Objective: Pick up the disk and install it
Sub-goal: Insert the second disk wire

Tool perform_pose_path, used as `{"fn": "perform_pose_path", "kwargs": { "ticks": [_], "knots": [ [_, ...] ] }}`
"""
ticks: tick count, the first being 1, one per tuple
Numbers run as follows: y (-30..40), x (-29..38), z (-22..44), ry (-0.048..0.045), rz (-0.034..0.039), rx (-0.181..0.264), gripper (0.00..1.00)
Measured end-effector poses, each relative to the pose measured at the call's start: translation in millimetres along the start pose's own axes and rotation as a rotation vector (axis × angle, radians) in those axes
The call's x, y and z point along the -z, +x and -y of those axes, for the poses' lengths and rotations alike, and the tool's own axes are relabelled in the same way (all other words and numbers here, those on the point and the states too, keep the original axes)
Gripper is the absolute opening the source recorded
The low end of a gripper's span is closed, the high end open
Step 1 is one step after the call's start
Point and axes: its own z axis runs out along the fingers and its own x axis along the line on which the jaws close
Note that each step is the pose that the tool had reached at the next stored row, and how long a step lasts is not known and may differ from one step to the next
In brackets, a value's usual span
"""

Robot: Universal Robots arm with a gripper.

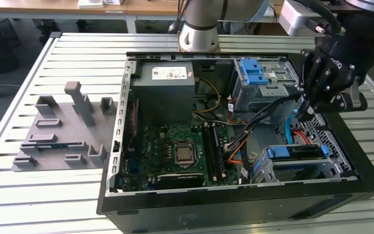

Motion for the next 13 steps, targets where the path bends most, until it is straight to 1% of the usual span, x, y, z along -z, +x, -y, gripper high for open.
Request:
{"fn": "perform_pose_path", "kwargs": {
  "ticks": [6, 11, 13],
  "knots": [
    [-5.7, 0.4, 0.0, -0.0003, 0.0073, 0.000, 0.11],
    [-9.8, 0.3, 2.3, -0.0003, 0.0075, 0.000, 0.11],
    [-10.2, -0.5, 2.4, -0.0003, 0.0076, 0.000, 0.11]
  ]
}}
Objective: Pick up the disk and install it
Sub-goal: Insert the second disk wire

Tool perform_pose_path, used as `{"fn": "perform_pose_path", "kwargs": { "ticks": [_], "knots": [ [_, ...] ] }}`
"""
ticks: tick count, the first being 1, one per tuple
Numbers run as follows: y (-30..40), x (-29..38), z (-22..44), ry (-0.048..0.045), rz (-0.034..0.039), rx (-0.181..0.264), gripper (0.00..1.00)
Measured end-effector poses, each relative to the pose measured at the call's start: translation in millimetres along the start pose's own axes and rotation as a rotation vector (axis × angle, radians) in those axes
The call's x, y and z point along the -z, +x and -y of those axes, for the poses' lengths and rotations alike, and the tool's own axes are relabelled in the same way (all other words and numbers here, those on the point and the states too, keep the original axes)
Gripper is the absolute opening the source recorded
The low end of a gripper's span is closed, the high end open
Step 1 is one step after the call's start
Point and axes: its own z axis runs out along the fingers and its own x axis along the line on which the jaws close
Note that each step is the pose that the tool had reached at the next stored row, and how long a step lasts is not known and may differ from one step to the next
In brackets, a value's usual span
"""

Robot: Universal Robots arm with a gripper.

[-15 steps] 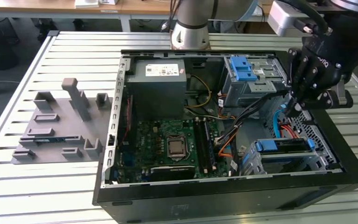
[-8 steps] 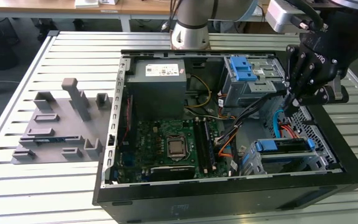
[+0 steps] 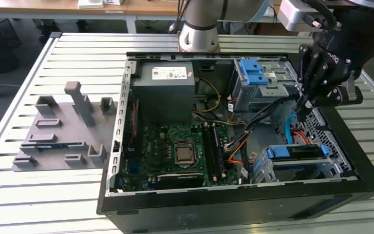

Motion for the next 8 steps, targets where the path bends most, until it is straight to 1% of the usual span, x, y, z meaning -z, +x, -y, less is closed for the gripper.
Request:
{"fn": "perform_pose_path", "kwargs": {
  "ticks": [8],
  "knots": [
    [-1.0, -4.1, 0.3, 0.0000, -0.0001, 0.000, 0.11]
  ]
}}
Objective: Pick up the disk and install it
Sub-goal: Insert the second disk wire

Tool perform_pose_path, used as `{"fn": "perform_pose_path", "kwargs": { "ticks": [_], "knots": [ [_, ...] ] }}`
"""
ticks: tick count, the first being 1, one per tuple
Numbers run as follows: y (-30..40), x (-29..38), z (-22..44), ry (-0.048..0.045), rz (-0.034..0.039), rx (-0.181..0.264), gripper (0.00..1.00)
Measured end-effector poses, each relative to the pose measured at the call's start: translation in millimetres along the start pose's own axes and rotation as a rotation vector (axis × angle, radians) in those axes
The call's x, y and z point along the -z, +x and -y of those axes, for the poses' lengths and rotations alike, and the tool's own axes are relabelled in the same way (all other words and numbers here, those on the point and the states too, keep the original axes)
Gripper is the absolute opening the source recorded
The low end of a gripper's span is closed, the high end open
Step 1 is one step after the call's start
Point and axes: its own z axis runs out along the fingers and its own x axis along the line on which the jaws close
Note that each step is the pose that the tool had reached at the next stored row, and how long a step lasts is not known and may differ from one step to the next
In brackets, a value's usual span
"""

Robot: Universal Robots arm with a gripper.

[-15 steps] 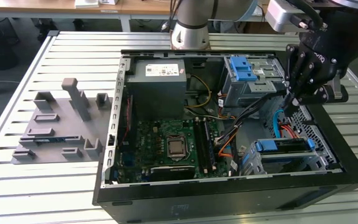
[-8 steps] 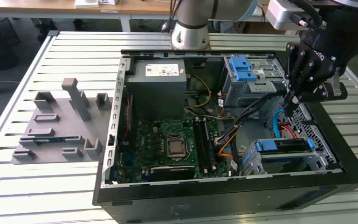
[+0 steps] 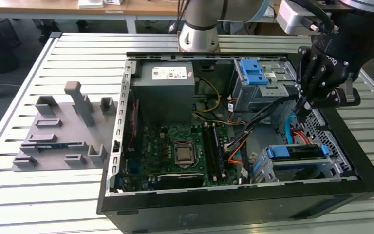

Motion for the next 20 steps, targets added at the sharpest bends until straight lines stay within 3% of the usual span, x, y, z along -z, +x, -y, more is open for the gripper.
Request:
{"fn": "perform_pose_path", "kwargs": {
  "ticks": [10, 13, 20],
  "knots": [
    [-0.5, -8.2, 0.6, 0.0000, -0.0007, 0.000, 0.11],
    [-0.7, -10.0, 0.6, 0.0002, -0.0058, 0.000, 0.11],
    [-0.4, -5.5, 0.7, 0.0003, -0.0069, 0.000, 0.11]
  ]
}}
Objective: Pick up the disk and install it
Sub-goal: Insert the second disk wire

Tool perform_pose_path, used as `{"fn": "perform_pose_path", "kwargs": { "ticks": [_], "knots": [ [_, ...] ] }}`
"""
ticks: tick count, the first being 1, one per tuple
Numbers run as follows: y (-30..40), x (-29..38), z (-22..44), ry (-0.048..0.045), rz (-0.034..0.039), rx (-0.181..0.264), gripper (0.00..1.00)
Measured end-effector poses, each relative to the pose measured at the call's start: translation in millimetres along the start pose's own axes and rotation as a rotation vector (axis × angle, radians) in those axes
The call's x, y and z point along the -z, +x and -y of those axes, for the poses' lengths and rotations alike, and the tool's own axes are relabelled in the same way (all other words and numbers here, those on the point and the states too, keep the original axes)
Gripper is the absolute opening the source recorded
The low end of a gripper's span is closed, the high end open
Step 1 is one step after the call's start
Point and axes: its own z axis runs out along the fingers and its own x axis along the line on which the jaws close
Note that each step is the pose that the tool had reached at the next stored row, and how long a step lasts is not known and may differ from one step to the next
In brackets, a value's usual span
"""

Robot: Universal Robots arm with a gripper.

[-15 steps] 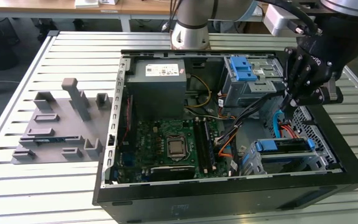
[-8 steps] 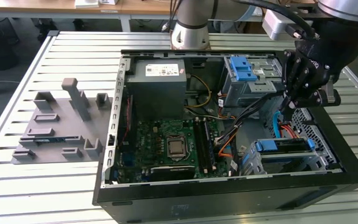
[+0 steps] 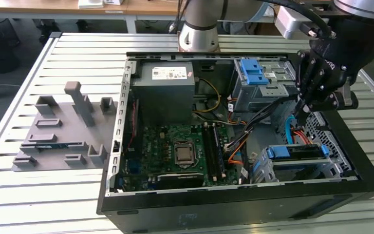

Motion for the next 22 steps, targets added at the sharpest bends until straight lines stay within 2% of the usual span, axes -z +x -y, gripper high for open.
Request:
{"fn": "perform_pose_path", "kwargs": {
  "ticks": [10, 12, 14, 19, 20, 22],
  "knots": [
    [0.1, 4.3, 0.1, -0.0001, -0.0006, 0.000, 0.11],
    [-0.3, 4.6, 0.2, 0.0000, -0.0057, 0.000, 0.11],
    [-1.1, 4.6, 0.1, 0.0003, -0.0119, 0.000, 0.24],
    [-7.7, 4.6, -0.1, 0.0004, -0.0152, 0.000, 0.24],
    [-8.6, 4.4, -0.2, 0.0006, -0.0180, 0.001, 0.24],
    [-10.0, 3.6, -0.2, 0.0010, -0.0297, 0.001, 0.24]
  ]
}}
